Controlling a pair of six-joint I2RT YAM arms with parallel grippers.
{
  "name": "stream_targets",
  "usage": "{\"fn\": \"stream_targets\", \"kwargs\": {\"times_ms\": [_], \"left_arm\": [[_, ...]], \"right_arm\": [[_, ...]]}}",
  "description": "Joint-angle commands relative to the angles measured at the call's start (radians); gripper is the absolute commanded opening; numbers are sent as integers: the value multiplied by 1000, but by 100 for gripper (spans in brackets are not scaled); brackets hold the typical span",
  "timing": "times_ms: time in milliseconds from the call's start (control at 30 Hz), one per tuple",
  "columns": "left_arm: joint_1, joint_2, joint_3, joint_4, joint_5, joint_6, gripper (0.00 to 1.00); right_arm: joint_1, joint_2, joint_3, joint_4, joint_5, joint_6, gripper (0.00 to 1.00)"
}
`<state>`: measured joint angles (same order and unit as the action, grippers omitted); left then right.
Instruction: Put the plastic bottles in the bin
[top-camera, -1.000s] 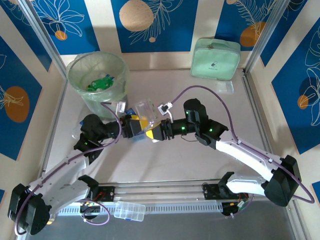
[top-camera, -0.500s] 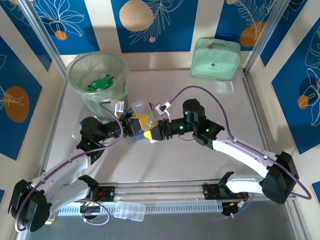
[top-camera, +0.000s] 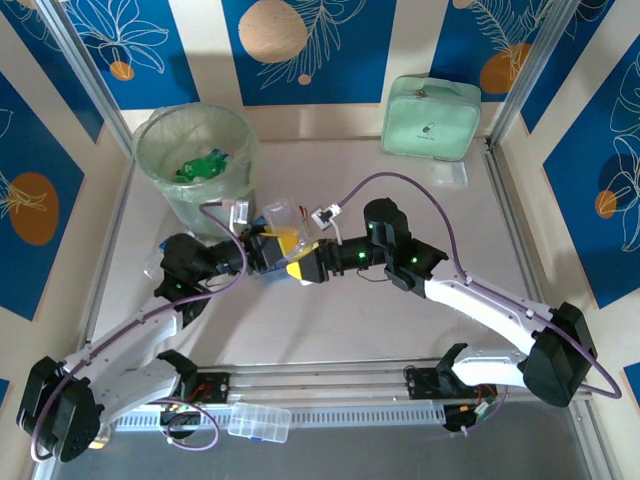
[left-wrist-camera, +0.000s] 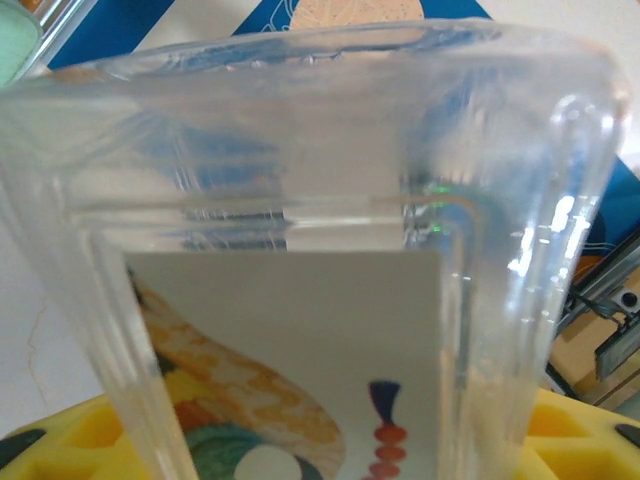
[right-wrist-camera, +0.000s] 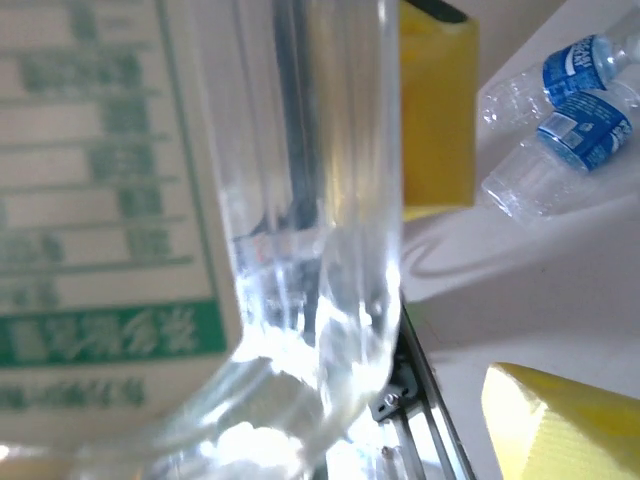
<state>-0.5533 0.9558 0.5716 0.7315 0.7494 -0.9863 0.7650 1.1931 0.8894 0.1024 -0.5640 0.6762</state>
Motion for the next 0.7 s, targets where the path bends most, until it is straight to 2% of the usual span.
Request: {"fn": "stream_targets", "kwargs": {"times_ms": [0, 133, 233, 433, 567, 667], "left_arm": [[-5, -67, 54, -132, -24, 108, 35], [-1, -108, 104, -310, -91, 213, 21], [7, -116, 149, -425, -139, 273, 16], [38, -87, 273, -628, -220, 396, 9], [104, -30, 381, -678, -214, 419, 8], [176, 46, 491, -731, -245, 414, 0]], "right_arm": [[-7, -52, -9, -78, 32, -54, 85], [-14, -83, -18, -126, 61, -89, 90], [-20, -106, -25, -156, 106, -97, 99], [-70, -177, -44, -207, 207, -107, 99], [-115, -226, -51, -263, 284, -123, 99], [-155, -249, -58, -285, 305, -119, 99]]}}
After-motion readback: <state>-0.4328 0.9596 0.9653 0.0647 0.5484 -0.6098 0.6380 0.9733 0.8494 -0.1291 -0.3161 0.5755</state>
